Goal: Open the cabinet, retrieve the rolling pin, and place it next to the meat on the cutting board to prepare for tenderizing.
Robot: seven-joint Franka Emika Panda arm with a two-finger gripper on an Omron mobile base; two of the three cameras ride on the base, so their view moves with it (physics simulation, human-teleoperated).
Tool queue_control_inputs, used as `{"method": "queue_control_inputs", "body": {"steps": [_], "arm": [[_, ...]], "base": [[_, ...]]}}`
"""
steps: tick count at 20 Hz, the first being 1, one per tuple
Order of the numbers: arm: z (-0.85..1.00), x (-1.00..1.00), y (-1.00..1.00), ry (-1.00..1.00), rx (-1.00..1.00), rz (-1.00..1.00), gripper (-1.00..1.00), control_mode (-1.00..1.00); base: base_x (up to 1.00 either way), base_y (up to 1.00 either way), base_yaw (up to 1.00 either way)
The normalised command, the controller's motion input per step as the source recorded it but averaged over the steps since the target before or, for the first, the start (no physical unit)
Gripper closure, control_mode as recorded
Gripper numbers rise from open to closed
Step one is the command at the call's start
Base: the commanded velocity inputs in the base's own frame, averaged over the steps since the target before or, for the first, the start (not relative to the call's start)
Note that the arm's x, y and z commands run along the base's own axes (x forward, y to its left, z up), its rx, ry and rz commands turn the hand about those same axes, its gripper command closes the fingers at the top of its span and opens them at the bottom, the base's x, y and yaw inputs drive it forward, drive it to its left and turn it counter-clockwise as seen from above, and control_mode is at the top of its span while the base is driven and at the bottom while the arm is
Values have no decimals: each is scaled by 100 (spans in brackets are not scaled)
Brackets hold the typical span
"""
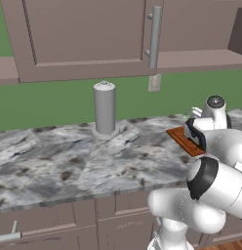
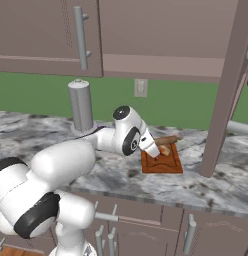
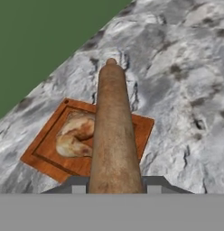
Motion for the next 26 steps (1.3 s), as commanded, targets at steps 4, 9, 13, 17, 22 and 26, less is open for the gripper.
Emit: {"method": "queue_control_inputs", "body": {"steps": [4, 9, 13, 17, 22, 26], "arm": [[-51, 19, -14, 0, 1, 0, 100, -100], [-39, 16, -18, 0, 1, 0, 100, -100], [-35, 22, -20, 0, 2, 0, 100, -100], [-29, 17, -19, 0, 2, 0, 100, -100], [-25, 12, -13, 0, 1, 0, 100, -100], [-15, 10, -10, 0, 4, 2, 100, -100]], "base": [[0, 0, 0], [0, 0, 0], [0, 0, 0], [0, 0, 0], [0, 0, 0], [0, 0, 0]]}}
